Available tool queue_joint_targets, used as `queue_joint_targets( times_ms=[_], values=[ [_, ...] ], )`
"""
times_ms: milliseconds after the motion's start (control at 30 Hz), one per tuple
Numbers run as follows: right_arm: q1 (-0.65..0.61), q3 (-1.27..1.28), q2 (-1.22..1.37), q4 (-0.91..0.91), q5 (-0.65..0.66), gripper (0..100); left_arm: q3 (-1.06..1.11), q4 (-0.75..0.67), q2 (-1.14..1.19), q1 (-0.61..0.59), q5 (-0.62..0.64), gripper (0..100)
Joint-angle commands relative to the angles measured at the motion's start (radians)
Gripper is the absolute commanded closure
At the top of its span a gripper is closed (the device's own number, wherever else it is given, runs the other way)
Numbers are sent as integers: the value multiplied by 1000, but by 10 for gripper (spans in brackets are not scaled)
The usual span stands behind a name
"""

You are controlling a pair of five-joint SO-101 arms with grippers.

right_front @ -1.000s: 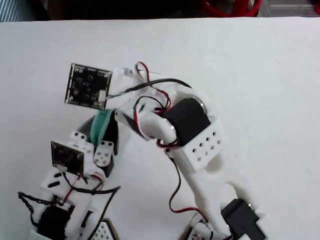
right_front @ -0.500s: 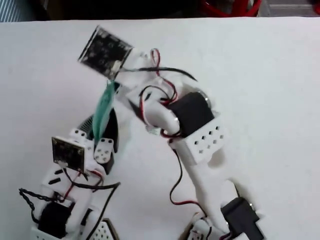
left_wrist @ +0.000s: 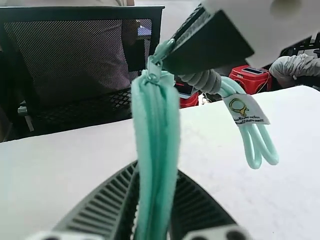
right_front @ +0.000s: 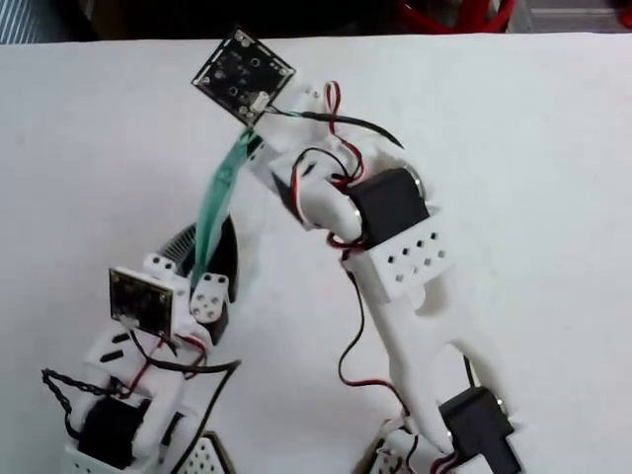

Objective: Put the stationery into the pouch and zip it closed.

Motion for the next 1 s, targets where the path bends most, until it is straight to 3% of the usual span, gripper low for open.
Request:
queue_joint_targets(
  times_ms=[0, 233, 467, 667, 967],
  values=[
    [107, 9, -1, -56, -20, 980, 29, 15, 8, 12, -8, 977],
    [111, 75, -5, -56, -26, 980, 29, 31, 8, 7, -3, 978],
    [104, 94, -8, -56, -92, 980, -58, 150, 8, 10, 48, 977],
    [104, 94, -5, -58, -138, 980, -75, 207, 8, 10, -26, 977],
    [228, 132, 51, -186, -140, 980, -77, 249, 8, 10, -52, 977]
  ],
)
